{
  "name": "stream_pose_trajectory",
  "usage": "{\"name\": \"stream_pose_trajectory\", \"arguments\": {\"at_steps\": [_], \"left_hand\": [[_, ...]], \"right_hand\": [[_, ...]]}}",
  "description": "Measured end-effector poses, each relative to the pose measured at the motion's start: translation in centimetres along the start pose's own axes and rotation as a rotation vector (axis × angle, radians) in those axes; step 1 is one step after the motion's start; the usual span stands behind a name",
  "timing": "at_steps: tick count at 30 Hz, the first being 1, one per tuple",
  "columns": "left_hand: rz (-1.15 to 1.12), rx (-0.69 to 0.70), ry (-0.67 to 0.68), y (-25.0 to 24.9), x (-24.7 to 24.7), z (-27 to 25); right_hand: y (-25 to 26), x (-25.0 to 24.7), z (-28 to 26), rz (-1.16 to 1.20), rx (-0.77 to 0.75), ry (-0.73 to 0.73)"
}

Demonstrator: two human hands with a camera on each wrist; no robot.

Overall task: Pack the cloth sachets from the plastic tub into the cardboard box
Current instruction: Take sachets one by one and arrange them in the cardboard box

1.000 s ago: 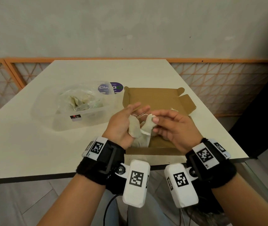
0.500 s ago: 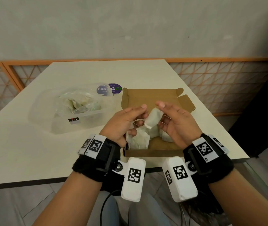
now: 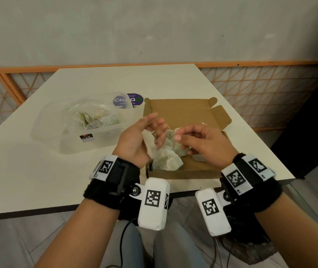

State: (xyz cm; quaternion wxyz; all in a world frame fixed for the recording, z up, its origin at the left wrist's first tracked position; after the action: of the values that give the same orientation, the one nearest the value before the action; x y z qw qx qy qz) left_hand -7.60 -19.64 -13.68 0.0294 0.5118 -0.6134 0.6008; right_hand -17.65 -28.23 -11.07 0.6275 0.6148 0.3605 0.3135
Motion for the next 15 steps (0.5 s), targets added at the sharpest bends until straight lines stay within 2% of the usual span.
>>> {"name": "stream_pose_trajectory", "arguments": {"at_steps": [3,6,11,15], "left_hand": [[-0.064,0.049,0.117,-0.4,1.9,-0.3],[-0.041,0.076,0.203,-0.3,3.2,-0.3],[0.070,0.140,0.195,-0.8,3.7,0.1],[0.361,0.261,0.166,-2.9,3.5,-0.4]], "right_hand": [[-0.2,2.5,-0.4,-0.031,0.020,0.132],[-0.6,3.4,0.2,-0.004,0.048,0.144],[-0.5,3.1,1.1,0.075,0.050,0.106],[0.0,1.4,1.4,0.037,0.033,0.052]]}}
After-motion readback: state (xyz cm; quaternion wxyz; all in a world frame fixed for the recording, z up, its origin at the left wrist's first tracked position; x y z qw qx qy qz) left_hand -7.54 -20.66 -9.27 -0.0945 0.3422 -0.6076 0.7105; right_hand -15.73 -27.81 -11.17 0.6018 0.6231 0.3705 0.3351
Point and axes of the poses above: each hand's wrist, its own z-axis towards the middle knuckle, its own x-axis out of the palm, y = z × x, the point moved 9 cm from there along z, towards the middle knuckle, and after that the axes turned 3 degrees about z, right-handed, at the moved point
